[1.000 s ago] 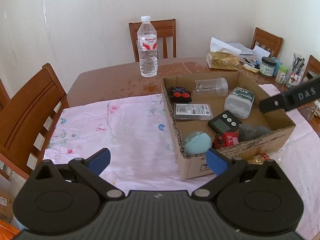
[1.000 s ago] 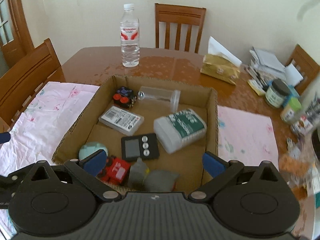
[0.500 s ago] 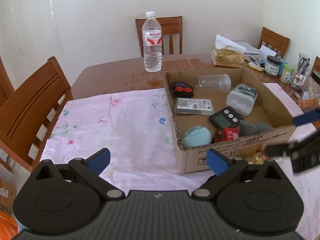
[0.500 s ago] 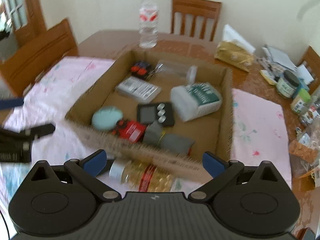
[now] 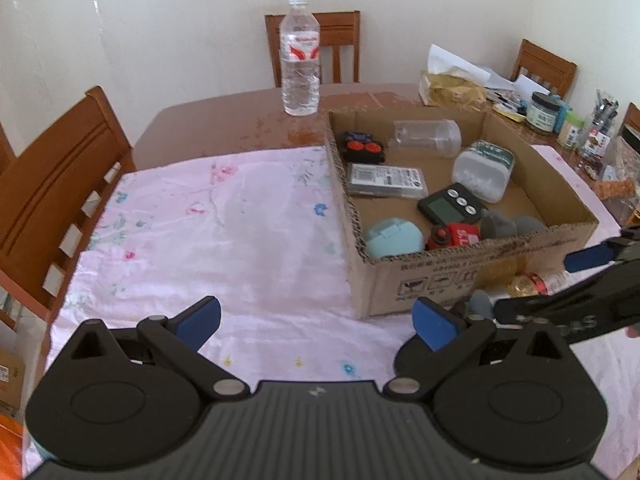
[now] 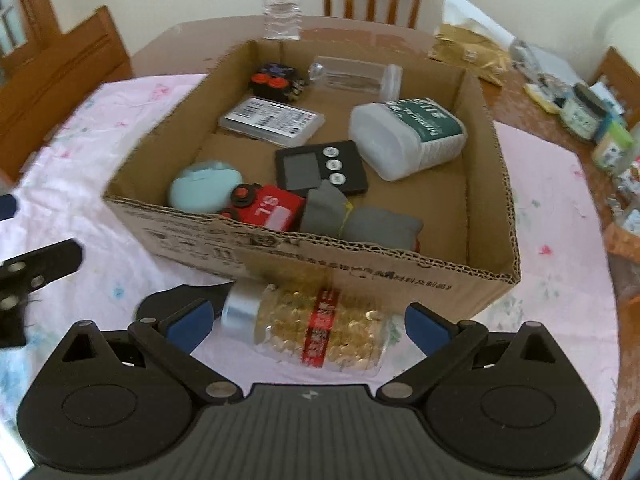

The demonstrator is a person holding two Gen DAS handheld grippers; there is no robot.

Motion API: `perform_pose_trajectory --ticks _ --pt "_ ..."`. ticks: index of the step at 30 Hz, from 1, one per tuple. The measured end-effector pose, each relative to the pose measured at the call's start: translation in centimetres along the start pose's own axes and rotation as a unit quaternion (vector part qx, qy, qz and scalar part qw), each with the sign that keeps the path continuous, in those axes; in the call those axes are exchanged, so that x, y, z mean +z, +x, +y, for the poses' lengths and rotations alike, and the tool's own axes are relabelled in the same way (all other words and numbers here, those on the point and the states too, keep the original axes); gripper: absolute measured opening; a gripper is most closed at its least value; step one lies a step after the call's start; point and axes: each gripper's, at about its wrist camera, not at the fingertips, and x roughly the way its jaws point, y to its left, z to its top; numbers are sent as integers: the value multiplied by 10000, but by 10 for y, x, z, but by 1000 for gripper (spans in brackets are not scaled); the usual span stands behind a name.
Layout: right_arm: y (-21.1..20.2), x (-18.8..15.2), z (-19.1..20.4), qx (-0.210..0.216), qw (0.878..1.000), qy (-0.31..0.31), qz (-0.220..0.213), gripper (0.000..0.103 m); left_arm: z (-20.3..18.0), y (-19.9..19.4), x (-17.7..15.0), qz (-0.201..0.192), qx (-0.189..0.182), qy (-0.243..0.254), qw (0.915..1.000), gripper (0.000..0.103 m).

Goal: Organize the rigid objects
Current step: 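Grasp the gold-capsule bottle with the right tool while the left tool approaches the black oval paddle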

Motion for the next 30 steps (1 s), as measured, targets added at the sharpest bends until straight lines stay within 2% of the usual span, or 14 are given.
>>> perform_pose_trajectory --ticks 7,11,14,22,30 --pt "11 -6 -9 -50 9996 269 115 103 -11 12 -7 272 -403 214 9986 102" --pt "13 -12 -26 -298 9985 410 192 103 -22 23 -16 509 -675 397 9956 102" --pt "16 -17 -41 -416 9972 556 288 103 -31 32 -23 657 -742 513 9938 102" --pt "24 -33 -56 -403 9961 655 431 103 -32 56 -38 968 -562 592 9919 102" --pt "23 -40 -55 -348 9971 641 230 103 -5 60 -35 933 -267 152 9952 102"
